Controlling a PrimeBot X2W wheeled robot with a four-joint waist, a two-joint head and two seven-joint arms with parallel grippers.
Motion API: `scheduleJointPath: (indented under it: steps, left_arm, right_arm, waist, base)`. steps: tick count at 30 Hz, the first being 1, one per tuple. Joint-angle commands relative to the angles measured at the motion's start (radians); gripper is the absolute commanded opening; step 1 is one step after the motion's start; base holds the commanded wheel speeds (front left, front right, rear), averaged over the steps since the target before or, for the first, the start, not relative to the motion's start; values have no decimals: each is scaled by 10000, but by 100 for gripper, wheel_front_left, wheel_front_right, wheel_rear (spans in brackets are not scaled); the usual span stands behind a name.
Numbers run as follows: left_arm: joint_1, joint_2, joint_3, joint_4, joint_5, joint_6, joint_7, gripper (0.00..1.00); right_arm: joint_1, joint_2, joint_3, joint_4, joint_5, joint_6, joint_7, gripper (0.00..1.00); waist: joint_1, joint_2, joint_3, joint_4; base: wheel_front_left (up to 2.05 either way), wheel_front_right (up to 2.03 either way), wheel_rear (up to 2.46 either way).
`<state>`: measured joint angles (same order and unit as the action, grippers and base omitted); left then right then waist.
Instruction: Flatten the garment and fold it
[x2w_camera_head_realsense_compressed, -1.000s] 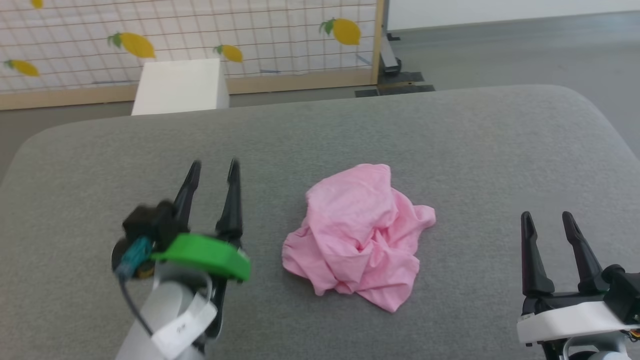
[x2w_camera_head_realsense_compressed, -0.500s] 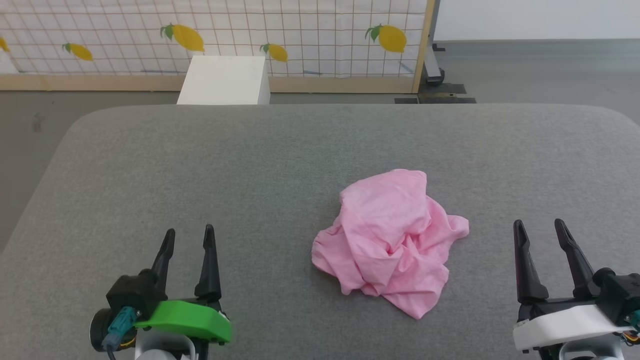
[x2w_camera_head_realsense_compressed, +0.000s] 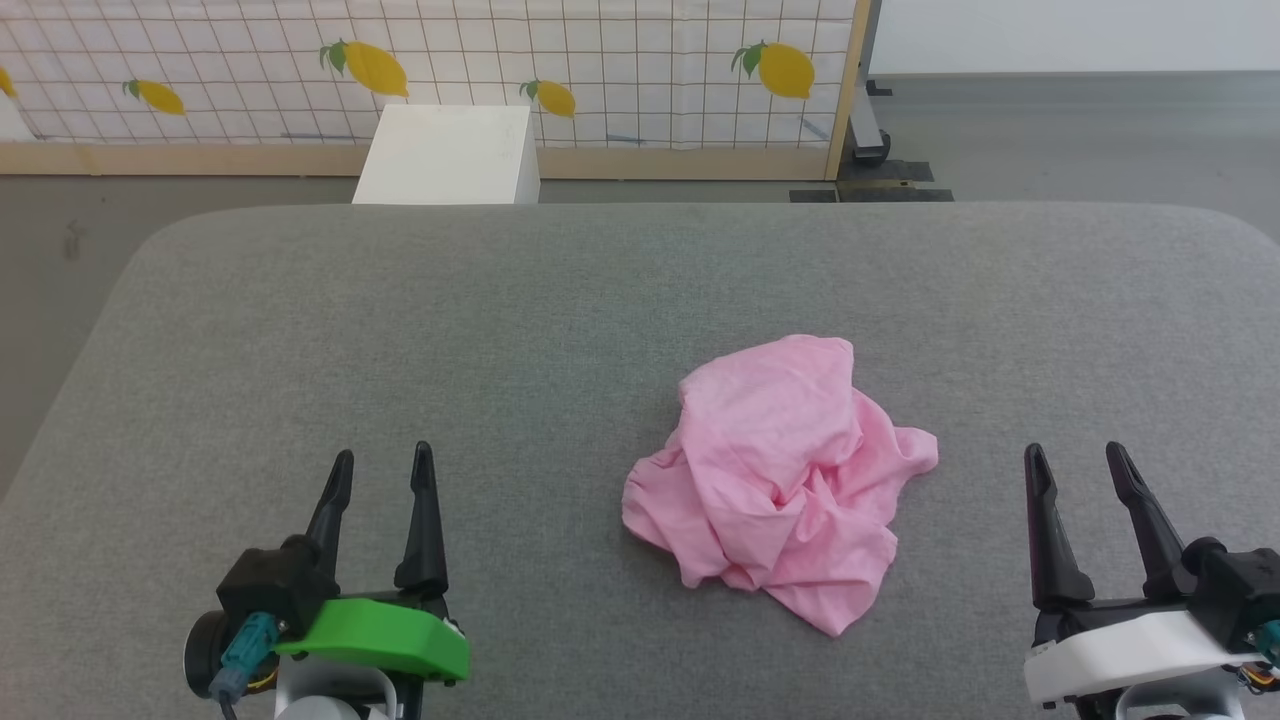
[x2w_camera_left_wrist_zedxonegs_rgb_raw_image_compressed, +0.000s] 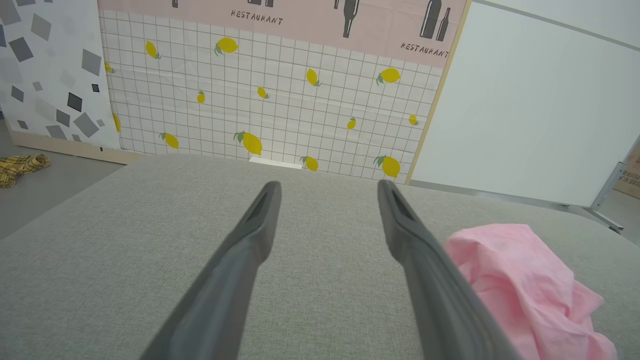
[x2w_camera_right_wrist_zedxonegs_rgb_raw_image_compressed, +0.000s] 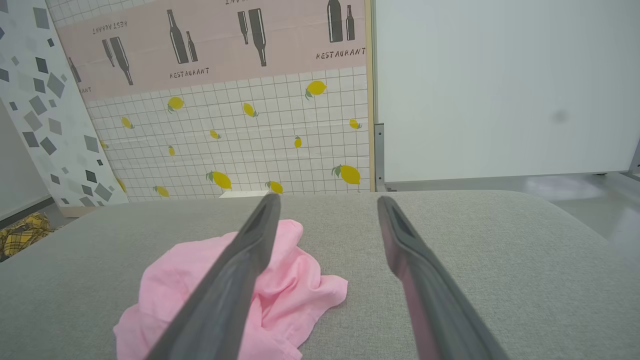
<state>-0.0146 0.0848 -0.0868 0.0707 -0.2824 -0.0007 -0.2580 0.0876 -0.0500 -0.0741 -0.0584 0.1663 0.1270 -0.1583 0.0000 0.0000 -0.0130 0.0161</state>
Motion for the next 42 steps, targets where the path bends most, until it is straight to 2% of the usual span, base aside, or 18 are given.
scheduleJointPath:
  steps: [1, 16, 22, 24, 27, 31, 37, 41, 42]
  left_arm:
    - [84, -71, 30, 35, 61, -79, -37, 100]
    - [36, -237, 165, 164, 190, -253, -37, 100]
    - [-53, -270, 186, 153, 247, -302, -37, 100]
    - [-103, -280, 174, 137, 271, -326, -37, 100]
    - [-208, -295, 131, 84, 300, -365, -38, 100]
    - [-346, -313, 91, 11, 280, -392, -38, 100]
    - [-459, -333, 2, -104, 235, -386, -38, 100]
    - [-543, -339, -38, -126, 206, -393, -38, 100]
    - [-553, -340, -44, -125, 200, -396, -38, 100]
  right_arm:
    - [88, -3, 9, 33, -42, 37, -28, 100]
    - [22, -3, 108, 84, 17, 37, -81, 100]
    - [-677, -3, 1123, -15, 57, 37, 248, 100]
    - [-1107, -3, 1891, 142, -150, 37, 804, 100]
    - [-1758, -3, 3123, 802, -769, 37, 2365, 100]
    - [-2471, -3, 4138, 1816, -1208, 37, 4473, 100]
    - [-3172, -3, 4349, 2776, -1688, 37, 6481, 100]
    - [-3453, -3, 4045, 3020, -1973, 37, 6971, 100]
    - [-3489, -3, 3957, 3057, -1990, 37, 7058, 49]
  waist:
    - [0, 0, -12, -11]
    - [0, 0, 19, 5]
    - [0, 0, 142, 46]
    - [0, 0, 205, 90]
    - [0, 0, 350, 211]
    - [0, 0, 565, 417]
    - [0, 0, 878, 681]
    - [0, 0, 1003, 799]
    - [0, 0, 1020, 820]
  base:
    - [0, 0, 0]
    - [0, 0, 0]
    - [0, 0, 0]
    - [0, 0, 0]
    - [0, 0, 0]
    - [0, 0, 0]
    - [0, 0, 0]
    - [0, 0, 0]
    - [0, 0, 0]
